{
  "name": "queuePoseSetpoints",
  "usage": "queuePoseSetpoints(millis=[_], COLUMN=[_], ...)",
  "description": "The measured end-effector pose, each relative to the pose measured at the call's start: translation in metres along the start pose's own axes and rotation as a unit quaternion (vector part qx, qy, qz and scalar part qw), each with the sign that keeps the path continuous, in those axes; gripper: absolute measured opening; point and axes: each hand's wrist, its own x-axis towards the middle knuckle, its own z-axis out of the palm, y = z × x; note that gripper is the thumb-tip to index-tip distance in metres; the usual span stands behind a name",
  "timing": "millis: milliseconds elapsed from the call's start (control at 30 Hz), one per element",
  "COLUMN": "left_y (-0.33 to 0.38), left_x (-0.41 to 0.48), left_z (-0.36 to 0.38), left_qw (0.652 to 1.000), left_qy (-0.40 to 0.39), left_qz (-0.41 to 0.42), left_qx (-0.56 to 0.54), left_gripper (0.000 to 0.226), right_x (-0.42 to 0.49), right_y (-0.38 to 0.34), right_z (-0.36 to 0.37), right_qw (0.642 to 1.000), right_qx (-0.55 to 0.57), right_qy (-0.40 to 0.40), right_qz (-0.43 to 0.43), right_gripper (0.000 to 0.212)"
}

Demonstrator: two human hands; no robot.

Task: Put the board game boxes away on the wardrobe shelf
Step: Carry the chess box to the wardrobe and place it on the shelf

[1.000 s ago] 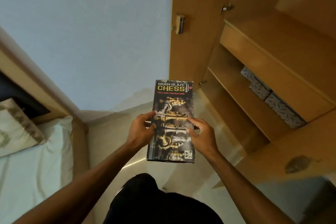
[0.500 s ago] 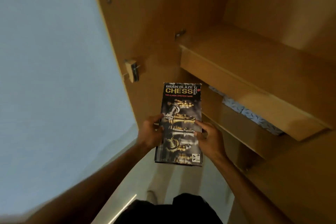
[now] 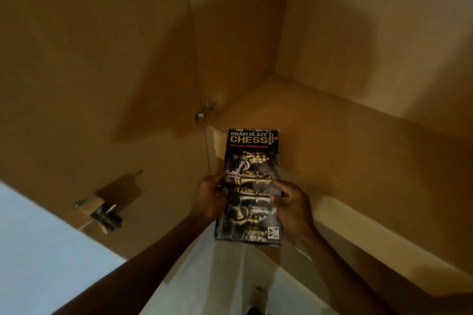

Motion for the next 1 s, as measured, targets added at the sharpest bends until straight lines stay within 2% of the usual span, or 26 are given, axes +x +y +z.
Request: queuePoseSetpoints(millis=[133,267,367,467,533,600,700,800,867,933,1000], left_y=[0.012,0.019,0.016,0.014,0.014,0.017,0.006,-0.017,-0.026,-0.033,-0.036], left_x=[0.071,0.145,0.204,0.248,0.265,0.265,0.243,0.208,0.182,0.164,0.158], left_z=[0.009,0.011,0.011,0.006,0.006,0.006,0.008,0.011,0.014,0.017,0.017], left_qw=[1.000,0.996,0.993,0.988,0.985,0.984,0.973,0.942,0.926,0.912,0.905], left_qy=[0.013,-0.045,-0.093,-0.140,-0.157,-0.147,-0.106,-0.013,0.047,0.050,0.022], left_qz=[-0.010,-0.024,-0.031,-0.026,-0.006,0.027,0.129,0.161,0.192,0.210,0.187], left_qx=[0.011,0.071,0.067,0.054,0.073,0.094,0.162,0.294,0.321,0.349,0.382], left_gripper=[0.031,0.047,0.050,0.051,0.051,0.045,0.031,0.029,0.027,0.035,0.050], right_x=[0.079,0.143,0.185,0.214,0.226,0.231,0.220,0.207,0.200,0.200,0.204], right_y=[0.005,-0.003,-0.007,-0.008,-0.007,-0.002,0.012,0.018,0.019,0.018,0.017], right_z=[-0.002,0.002,0.007,0.010,0.010,0.010,0.007,0.004,0.006,0.012,0.018], right_qw=[0.999,0.999,1.000,0.998,0.998,0.996,0.992,0.969,0.949,0.940,0.942], right_qx=[-0.035,-0.010,-0.010,0.043,0.049,0.058,-0.072,-0.158,-0.203,-0.224,-0.226], right_qy=[-0.011,-0.026,-0.020,-0.028,-0.044,-0.071,-0.047,-0.119,-0.149,-0.131,-0.116], right_qz=[-0.003,0.016,0.010,0.031,0.004,-0.024,-0.088,-0.151,-0.188,-0.221,-0.218], right_gripper=[0.037,0.028,0.032,0.037,0.040,0.045,0.043,0.053,0.048,0.037,0.032])
